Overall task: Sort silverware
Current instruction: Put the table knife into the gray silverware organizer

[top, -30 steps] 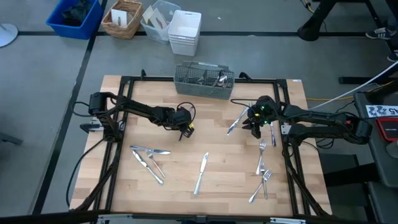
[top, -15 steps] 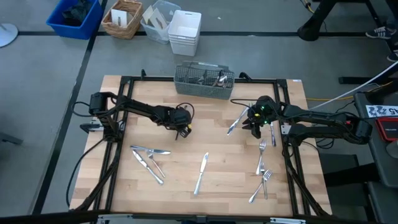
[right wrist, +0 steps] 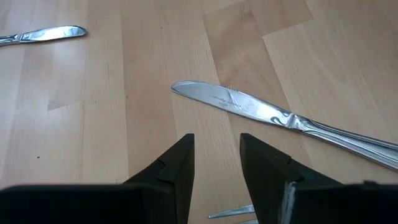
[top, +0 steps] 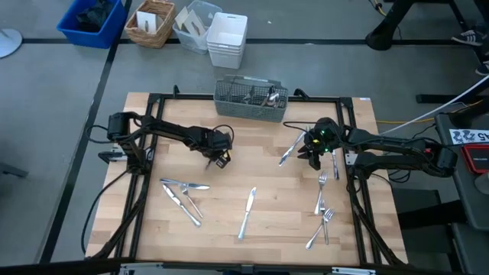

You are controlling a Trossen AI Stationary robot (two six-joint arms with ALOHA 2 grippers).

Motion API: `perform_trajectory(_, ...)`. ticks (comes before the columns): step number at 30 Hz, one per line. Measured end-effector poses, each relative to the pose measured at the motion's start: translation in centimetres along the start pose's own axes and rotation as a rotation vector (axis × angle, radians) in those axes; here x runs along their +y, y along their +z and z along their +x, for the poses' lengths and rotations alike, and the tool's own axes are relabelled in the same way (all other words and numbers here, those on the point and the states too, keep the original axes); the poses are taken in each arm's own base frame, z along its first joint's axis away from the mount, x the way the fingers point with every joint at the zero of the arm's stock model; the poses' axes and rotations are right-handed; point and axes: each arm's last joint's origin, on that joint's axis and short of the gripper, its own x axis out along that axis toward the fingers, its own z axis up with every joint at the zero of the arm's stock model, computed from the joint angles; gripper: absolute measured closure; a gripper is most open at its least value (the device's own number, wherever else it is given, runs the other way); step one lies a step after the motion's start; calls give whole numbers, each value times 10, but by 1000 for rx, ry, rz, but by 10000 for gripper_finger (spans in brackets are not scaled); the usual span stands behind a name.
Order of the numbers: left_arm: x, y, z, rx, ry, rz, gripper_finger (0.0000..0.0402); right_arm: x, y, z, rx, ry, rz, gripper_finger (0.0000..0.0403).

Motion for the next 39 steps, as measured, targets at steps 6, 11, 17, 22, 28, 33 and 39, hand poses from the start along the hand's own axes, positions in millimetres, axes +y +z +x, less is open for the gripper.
perform_trajectory(6, 3, 3, 1, 3, -14, -41, 374, 0, 0, 0, 0, 0, 0, 272)
perform_trajectory(11, 3, 5, 1, -10, -26, -49, 367, 0, 0, 0, 0, 0, 0, 271)
perform_trajectory(17, 3, 8, -10, -41, -63, -58, 361, 0, 0, 0, 0, 0, 0, 272)
perform_trajectory(22, 2, 13, -23, -107, -132, -75, 369, 0, 0, 0, 0, 0, 0, 271)
perform_trajectory(28, -1, 17, -28, -144, -185, -83, 363, 0, 0, 0, 1, 0, 1, 271)
perform_trajectory(33, -6, 23, -31, -178, -274, -85, 368, 0, 0, 0, 1, 0, 0, 272)
perform_trajectory(39, -15, 35, -38, -307, -391, -30, 371, 0, 0, 0, 1, 0, 0, 271)
